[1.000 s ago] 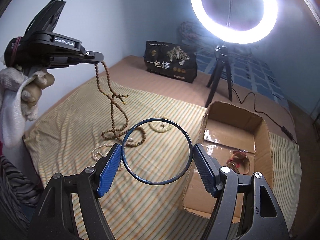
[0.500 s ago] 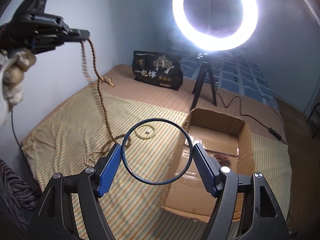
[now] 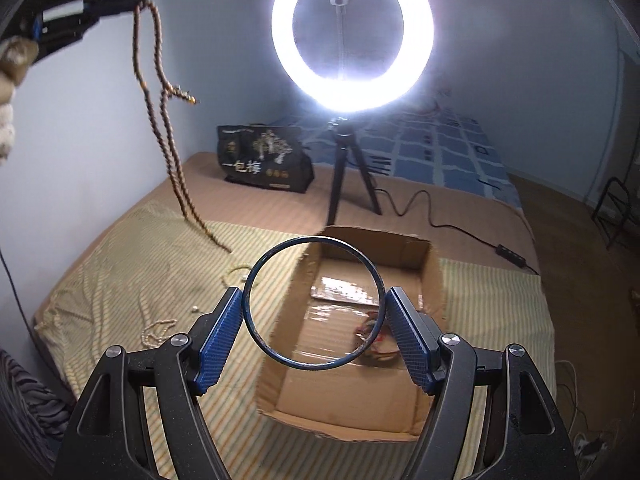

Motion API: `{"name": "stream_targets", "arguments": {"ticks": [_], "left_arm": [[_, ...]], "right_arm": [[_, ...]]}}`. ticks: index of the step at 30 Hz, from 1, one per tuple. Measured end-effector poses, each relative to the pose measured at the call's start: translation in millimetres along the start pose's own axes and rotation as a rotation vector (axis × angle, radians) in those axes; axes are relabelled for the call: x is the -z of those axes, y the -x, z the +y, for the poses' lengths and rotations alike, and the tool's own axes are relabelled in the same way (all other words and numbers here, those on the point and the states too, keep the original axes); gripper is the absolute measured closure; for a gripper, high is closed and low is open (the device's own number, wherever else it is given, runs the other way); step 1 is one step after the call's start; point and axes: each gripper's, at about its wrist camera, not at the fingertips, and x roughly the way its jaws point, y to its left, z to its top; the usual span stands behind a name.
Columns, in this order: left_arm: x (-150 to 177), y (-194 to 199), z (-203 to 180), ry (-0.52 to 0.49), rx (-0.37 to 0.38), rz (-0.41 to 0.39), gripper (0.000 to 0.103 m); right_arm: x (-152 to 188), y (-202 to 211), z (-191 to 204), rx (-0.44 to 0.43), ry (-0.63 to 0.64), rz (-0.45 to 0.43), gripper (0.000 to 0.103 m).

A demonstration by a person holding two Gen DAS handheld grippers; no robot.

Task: Organize jewelry
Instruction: 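Lift the bead strand and blue bangle over the cardboard box with both tools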

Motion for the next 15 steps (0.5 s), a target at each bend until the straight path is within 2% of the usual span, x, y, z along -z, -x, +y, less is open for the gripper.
{"name": "stream_targets", "arguments": {"ticks": [7, 15], "left_arm": [[-18, -19, -35, -0.018, 0.067, -0.012, 0.099], [-2, -69, -64, -0.034, 0.110, 0.054, 0.099]], "right_arm": [[6, 1, -23, 0.029, -0.030, 0.019, 0.031], [19, -5, -40, 0.047, -0.054, 0.070, 0.031]]}}
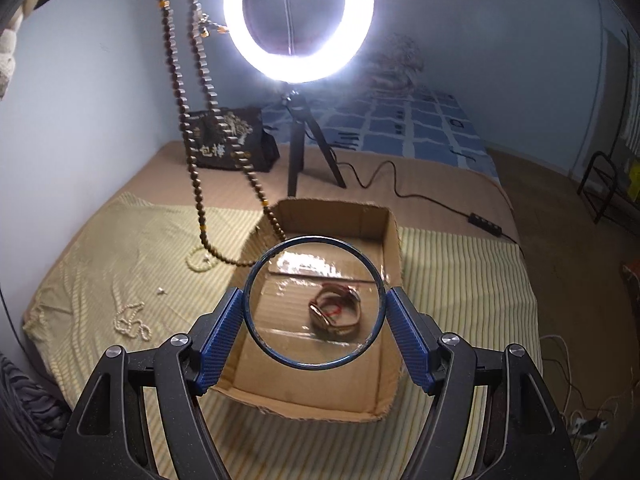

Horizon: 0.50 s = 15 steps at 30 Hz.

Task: Organize jewelry
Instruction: 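Lift the bead strand and blue bangle over the cardboard box with both tools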

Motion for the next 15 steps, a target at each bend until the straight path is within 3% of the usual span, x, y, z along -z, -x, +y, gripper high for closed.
{"name": "stream_targets", "arguments": {"ticks": [15], "left_arm": [[83, -99, 15, 0.031, -0.023, 0.222, 0.099]], "right_arm": [[28, -45, -8, -0.003, -0.011, 0.143, 0.031]]}}
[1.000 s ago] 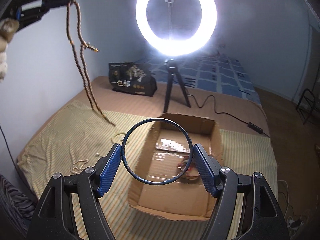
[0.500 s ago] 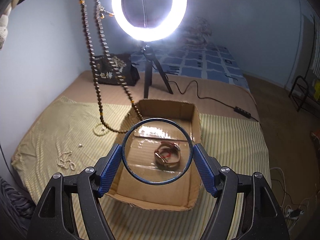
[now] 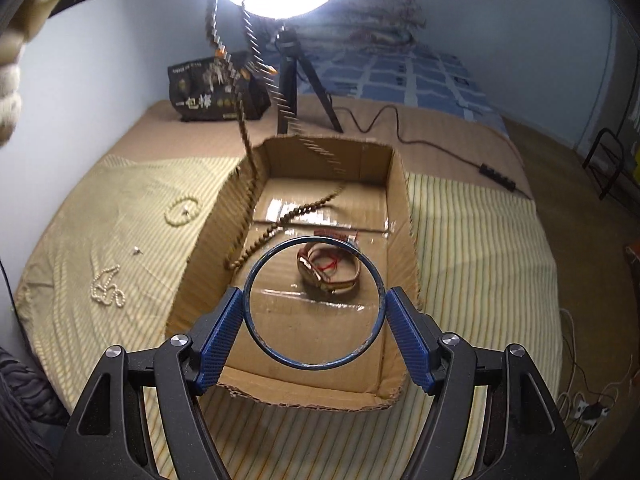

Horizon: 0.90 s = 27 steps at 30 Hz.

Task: Organize jewelry
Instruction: 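Lift the bead strand and blue bangle over the cardboard box with both tools, then open both tools to drop bead strand and bangle into the box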

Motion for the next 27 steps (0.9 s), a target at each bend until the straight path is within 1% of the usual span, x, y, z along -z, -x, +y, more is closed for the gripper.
{"name": "stream_targets", "arguments": {"ticks": [3, 13, 18, 22, 24, 25, 26, 27], "left_arm": [[14, -21, 2, -0.015, -0.002, 0.056, 0.099], [47, -60, 13, -0.018, -0.060, 0.142, 0.099], [59, -70, 18, -0.017, -0.079, 0.172, 0.099], [63, -69, 20, -0.017, -0.079, 0.185, 0.098], [65, -68, 21, -0.024, -0.085, 0.191, 0.082], [66, -67, 22, -0.027, -0.084, 0.189, 0.065], [66, -65, 22, -0.029, -0.086, 0.184, 0.059], [67, -62, 23, -0.033, -0.091, 0.175, 0.059]], "right_arm": [[2, -8, 1, -0.002, -0.004, 0.020, 0.031], [8, -22, -6, 0.001, -0.026, 0.058, 0.031], [10, -24, -5, 0.004, -0.016, 0.067, 0.030], [11, -25, -2, 0.008, -0.005, 0.067, 0.030], [11, -25, -1, 0.010, -0.003, 0.067, 0.030], [11, -25, -1, 0.014, -0.004, 0.066, 0.030], [10, -24, -1, 0.014, -0.007, 0.065, 0.030], [10, -24, 0, 0.011, -0.008, 0.063, 0.030]]}}
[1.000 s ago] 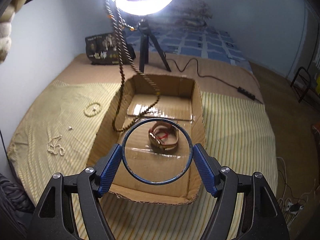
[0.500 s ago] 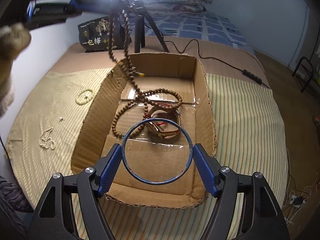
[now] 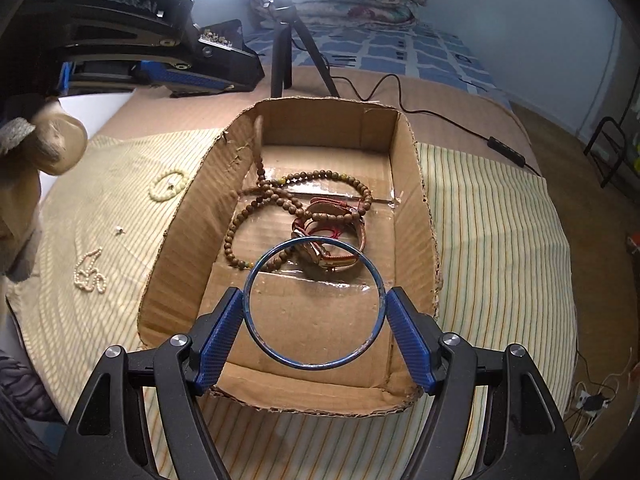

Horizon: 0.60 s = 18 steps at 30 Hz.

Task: Organize jewelry
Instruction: 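Open both tools to drop bead strand and bangle into the box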

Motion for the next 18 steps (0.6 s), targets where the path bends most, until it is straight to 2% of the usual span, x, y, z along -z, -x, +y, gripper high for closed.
{"name": "stream_targets", "arguments": {"ticks": [8, 14, 18], "left_arm": [[14, 30, 24, 0.004, -0.041, -0.028, 0.059], [31, 62, 56, 0.040, -0.059, -0.062, 0.059], [45, 84, 83, 0.072, -0.097, -0.083, 0.059]], "right_arm": [[-4, 11, 4, -0.002, -0.005, -0.034, 0.029], [-4, 16, 6, -0.011, -0.008, -0.053, 0.026], [-3, 20, 10, -0.016, -0.003, -0.065, 0.026]]}}
